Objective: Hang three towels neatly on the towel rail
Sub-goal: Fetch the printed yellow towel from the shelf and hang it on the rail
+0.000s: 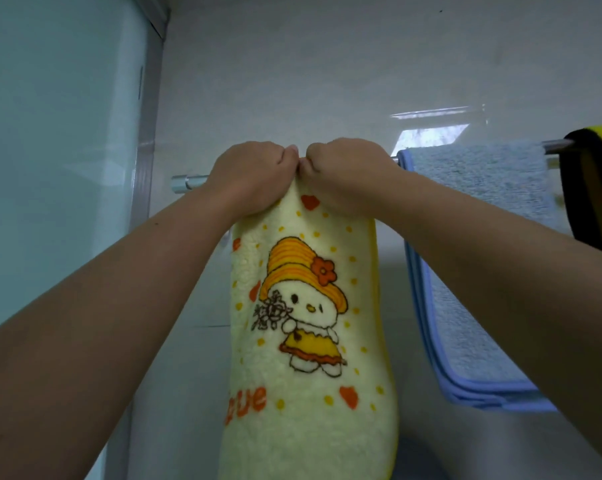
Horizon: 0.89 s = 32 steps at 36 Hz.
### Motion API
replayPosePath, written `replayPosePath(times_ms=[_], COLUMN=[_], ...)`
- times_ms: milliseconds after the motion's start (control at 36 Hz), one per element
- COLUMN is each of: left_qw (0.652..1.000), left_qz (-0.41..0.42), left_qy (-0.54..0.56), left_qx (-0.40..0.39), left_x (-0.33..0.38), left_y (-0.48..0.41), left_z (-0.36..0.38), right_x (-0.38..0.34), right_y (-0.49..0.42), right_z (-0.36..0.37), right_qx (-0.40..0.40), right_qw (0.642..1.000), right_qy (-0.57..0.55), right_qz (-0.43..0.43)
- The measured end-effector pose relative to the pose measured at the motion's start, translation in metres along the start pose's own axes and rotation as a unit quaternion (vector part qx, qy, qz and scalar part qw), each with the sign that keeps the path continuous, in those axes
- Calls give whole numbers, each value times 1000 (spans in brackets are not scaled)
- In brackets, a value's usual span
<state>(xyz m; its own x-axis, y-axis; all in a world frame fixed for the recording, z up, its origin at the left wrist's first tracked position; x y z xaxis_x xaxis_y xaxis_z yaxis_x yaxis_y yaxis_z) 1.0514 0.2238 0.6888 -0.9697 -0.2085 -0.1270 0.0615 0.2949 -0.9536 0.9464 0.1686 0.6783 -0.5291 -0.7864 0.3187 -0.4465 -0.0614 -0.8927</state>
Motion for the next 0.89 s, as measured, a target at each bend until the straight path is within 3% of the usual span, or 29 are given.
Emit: replayPosePath(times_ms=[83, 167, 306, 528, 667, 722, 806, 889], left_qw=[1000, 999, 999, 988, 971, 959, 903, 871], left_qz=[-25, -44, -21, -43, -89, -131, -220, -232], left_qy=[-3, 4, 26, 83, 104, 179, 364, 434], left_qx=[-12, -26, 1, 124, 197, 175, 69, -7], left_x=[0, -1, 1, -18, -30, -31, -27, -21], left_y=[-6, -9, 0, 47, 72, 76, 77, 80], left_z=[1, 2, -2, -7, -13, -11, -6, 1], right_x=[0, 1, 2, 5, 9, 10, 9, 9], right_y=[-4, -7, -12, 3, 29, 41, 58, 68], right_z=[0, -3, 0, -7, -10, -11, -14, -15], right_qx=[-22, -44, -45, -43, 60, 104, 153, 184], right_qw=[999, 997, 998, 995, 993, 988, 978, 960], right_qy=[38, 59, 39, -63, -89, -102, -125, -180], right_qz=[-20, 18, 19, 62, 50, 54, 73, 109])
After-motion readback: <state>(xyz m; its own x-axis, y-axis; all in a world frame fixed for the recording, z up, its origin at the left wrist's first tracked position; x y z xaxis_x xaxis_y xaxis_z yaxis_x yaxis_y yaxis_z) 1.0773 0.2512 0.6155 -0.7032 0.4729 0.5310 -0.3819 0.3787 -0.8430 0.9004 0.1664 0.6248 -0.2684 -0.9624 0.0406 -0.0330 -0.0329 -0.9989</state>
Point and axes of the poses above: each hand's wrist, its own y-axis away from the middle knuckle, its own z-axis out of the palm, x = y × z, the point moved 2 cm from there along -y, towards the middle knuckle
